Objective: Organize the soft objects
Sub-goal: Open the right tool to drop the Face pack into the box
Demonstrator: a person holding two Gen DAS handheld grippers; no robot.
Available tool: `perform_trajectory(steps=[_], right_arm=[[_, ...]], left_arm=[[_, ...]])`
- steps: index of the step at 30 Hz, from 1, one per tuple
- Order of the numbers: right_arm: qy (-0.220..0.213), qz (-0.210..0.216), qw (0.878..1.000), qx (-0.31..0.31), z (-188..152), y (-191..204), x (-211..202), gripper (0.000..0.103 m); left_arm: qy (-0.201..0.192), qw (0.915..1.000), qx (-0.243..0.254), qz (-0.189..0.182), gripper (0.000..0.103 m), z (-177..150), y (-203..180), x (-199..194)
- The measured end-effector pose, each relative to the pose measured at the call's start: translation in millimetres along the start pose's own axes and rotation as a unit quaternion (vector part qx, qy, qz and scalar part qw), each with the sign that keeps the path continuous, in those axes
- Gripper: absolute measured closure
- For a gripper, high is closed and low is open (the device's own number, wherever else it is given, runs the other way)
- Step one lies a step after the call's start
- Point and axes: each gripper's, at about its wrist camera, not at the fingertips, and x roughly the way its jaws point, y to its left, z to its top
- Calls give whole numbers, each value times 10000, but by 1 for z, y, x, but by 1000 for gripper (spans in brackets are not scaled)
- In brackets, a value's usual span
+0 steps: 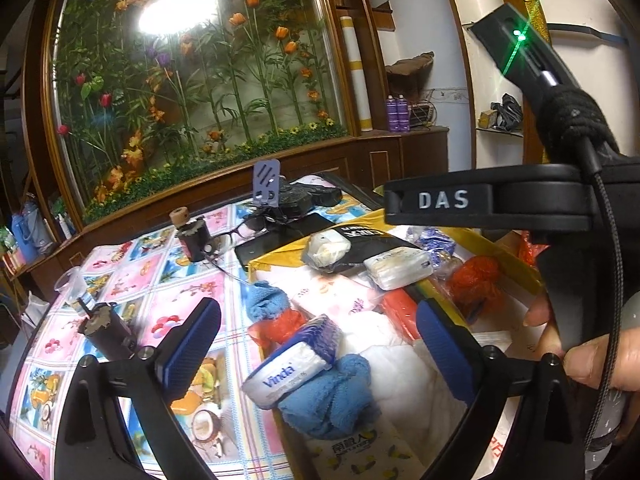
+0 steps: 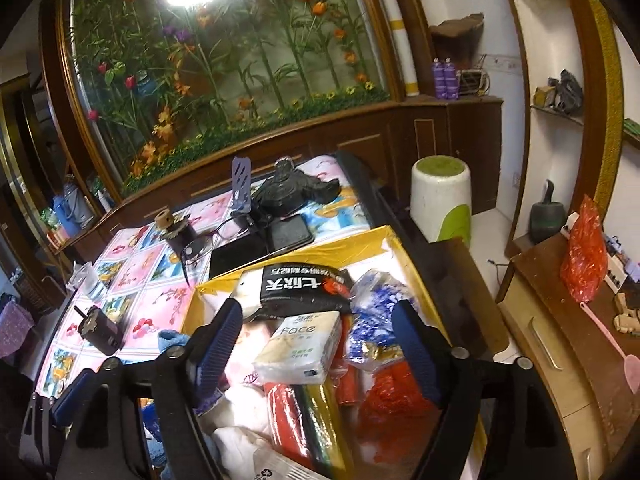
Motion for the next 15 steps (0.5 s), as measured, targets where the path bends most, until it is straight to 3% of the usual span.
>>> perform_trajectory(steps=[9,15], right_arm=[[-277,-311,9991,-29,-9,-2,-17,16],[-1076,-500,9929,69,-22,-4,-59,11]], left_arm=[[12,9995,-273,152,2,-6,17,-11],[159,9981,-544,231,2,-18,34,-25]])
